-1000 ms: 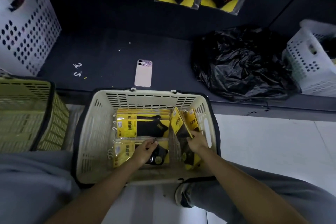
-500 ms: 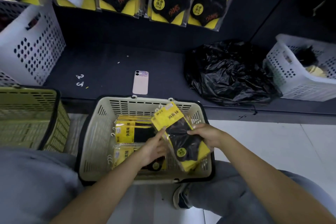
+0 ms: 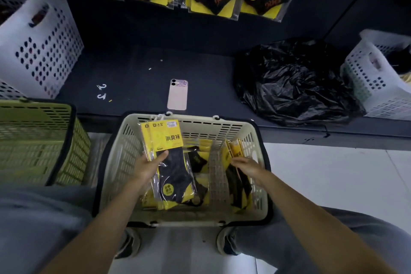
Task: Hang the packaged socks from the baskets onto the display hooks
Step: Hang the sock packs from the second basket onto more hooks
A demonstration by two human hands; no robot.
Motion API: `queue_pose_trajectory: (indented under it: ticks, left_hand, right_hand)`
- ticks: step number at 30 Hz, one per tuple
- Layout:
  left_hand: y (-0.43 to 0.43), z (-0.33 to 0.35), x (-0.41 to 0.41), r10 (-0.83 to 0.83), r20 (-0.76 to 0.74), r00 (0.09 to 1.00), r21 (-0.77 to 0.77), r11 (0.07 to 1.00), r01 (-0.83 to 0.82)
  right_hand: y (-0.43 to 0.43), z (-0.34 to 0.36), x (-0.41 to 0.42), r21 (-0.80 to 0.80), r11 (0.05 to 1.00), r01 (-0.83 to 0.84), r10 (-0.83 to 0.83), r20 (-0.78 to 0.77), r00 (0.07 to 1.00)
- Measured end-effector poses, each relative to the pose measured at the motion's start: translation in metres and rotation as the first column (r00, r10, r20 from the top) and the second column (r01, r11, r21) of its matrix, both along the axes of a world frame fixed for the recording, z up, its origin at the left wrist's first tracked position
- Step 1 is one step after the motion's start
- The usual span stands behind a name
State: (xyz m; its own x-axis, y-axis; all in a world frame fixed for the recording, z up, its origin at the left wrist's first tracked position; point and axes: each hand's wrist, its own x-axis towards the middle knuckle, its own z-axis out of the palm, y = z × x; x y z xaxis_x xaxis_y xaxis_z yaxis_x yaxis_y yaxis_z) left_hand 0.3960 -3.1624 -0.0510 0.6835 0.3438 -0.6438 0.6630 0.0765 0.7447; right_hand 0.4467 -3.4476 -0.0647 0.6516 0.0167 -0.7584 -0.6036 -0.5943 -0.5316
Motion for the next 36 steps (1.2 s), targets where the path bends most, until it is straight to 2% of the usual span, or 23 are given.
queue_pose_trajectory:
  ticks: [4,6,11,15,21,26,33,36]
  left_hand:
    - [-0.002,-0.013,0.0,-0.037,-0.03,0.999,-0.042,0.998,0.036]
    - [-0.002,-0.016,0.001,-0.049,-0.038,0.998,-0.053,0.997,0.047]
    - [-0.003,-0.018,0.002,-0.069,-0.016,0.998,-0.047,0.997,0.068]
    - [-0.004,-0.011,0.0,-0.03,0.009,0.999,-0.129,0.991,0.031]
    - [-0.004,0.022,0.004,-0.047,0.087,0.995,-0.254,0.965,0.067]
    - [-0.021,0.089,0.028,-0.117,0.22,0.968,-0.153,0.976,0.153]
    - [-0.041,0.165,0.064,-0.031,0.443,0.896,-0.1,0.991,0.084]
    - [-0.041,0.189,0.078,-0.084,0.551,0.83,-0.039,0.991,0.126]
  right_hand:
    - [0.007,-0.019,0.0,-0.007,1.0,-0.014,0.013,-0.127,0.992]
    - [0.008,-0.025,-0.002,-0.031,0.999,-0.024,0.02,-0.13,0.991]
    - [0.002,-0.017,-0.008,-0.06,0.991,0.12,-0.104,0.222,0.97]
    - [0.001,0.013,-0.01,0.08,0.989,0.127,-0.141,0.201,0.969]
    - [0.004,0.077,-0.014,0.319,0.93,0.185,-0.283,0.298,0.912]
    - [0.024,0.131,-0.008,0.55,0.827,0.12,-0.356,0.345,0.869]
    - [0.038,0.188,0.008,0.632,0.771,0.079,-0.449,0.452,0.771]
    - [0.042,0.215,0.022,0.671,0.736,0.091,-0.498,0.446,0.744]
